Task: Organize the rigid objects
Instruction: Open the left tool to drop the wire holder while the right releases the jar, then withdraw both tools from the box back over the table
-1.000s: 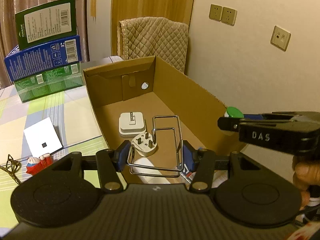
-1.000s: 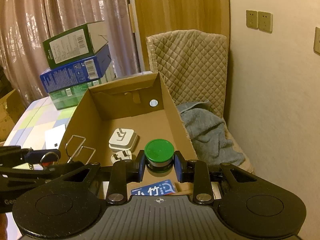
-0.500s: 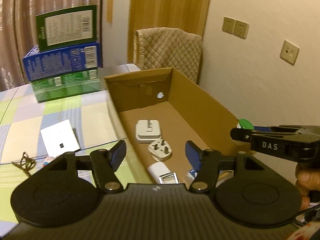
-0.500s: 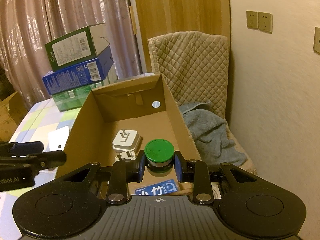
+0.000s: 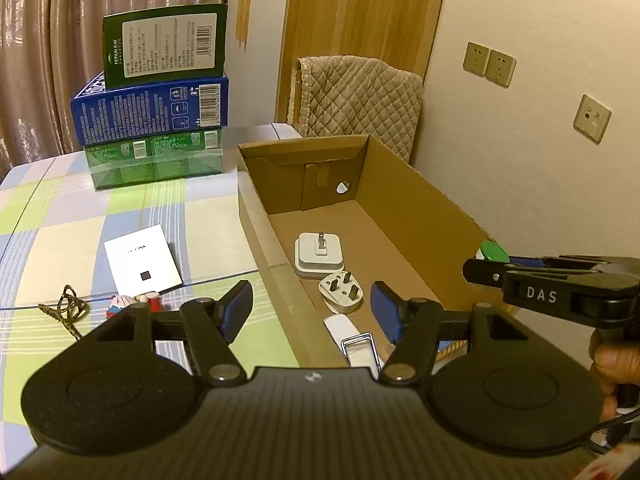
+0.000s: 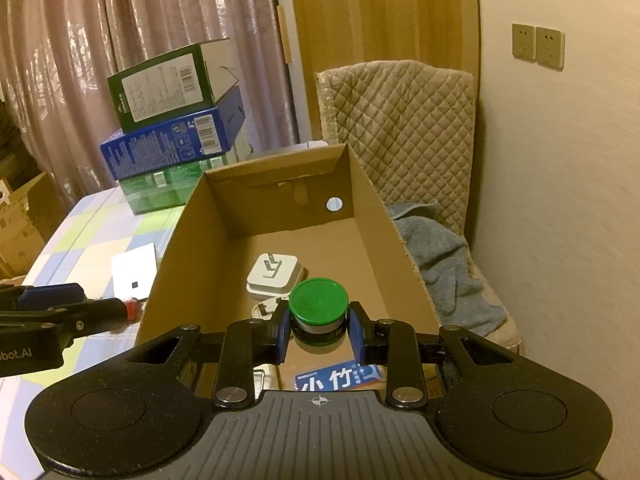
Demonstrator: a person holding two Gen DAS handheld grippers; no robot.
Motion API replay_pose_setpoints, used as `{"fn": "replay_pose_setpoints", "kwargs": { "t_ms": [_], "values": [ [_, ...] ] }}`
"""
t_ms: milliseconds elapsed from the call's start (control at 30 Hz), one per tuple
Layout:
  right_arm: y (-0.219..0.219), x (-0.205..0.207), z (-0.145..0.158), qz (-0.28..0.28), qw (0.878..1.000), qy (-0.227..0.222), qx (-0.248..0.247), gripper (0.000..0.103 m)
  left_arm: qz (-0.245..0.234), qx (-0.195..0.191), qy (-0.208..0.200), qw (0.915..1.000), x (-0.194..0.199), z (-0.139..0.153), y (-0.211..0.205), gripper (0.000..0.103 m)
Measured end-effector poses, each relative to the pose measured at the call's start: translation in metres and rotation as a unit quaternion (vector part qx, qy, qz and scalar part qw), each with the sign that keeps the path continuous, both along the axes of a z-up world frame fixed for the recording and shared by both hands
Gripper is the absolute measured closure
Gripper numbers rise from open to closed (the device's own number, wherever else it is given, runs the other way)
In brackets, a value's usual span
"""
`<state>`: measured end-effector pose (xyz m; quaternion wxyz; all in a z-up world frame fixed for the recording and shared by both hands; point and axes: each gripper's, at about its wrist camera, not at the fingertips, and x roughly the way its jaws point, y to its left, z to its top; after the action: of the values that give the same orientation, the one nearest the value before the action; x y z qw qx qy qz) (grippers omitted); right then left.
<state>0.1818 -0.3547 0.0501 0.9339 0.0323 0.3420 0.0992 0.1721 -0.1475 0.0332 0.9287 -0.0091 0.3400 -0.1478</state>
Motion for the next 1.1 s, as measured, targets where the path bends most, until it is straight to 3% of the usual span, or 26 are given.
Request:
{"fn": "replay_pose_setpoints", "kwargs": {
  "t_ms": [467,533,600,1100],
  "values": [
    [0.000,0.001,0.001,-0.001,1.000,0.000,0.015,0.076,0.009,-0.010,0.002,0.9999,-0.002,0.001,0.009,0.043],
    [-0.002,0.000,0.003,-0.008,1.000,-0.002,0.022,0.072,0.012,-0.012,0.002,0.9998,-0.002,0.001,0.012,0.042],
    [-0.005,-0.001,0.005,-0.017,0.999,-0.005,0.027,0.052,0.016,-0.013,0.003,0.9998,-0.004,0.002,0.016,0.043],
    [0.010,-0.037,0.041,-0.016,0.998,-0.032,0.046,0.050,0.062,-0.020,0.000,0.9979,-0.041,0.007,0.075,0.042]
  ]
}}
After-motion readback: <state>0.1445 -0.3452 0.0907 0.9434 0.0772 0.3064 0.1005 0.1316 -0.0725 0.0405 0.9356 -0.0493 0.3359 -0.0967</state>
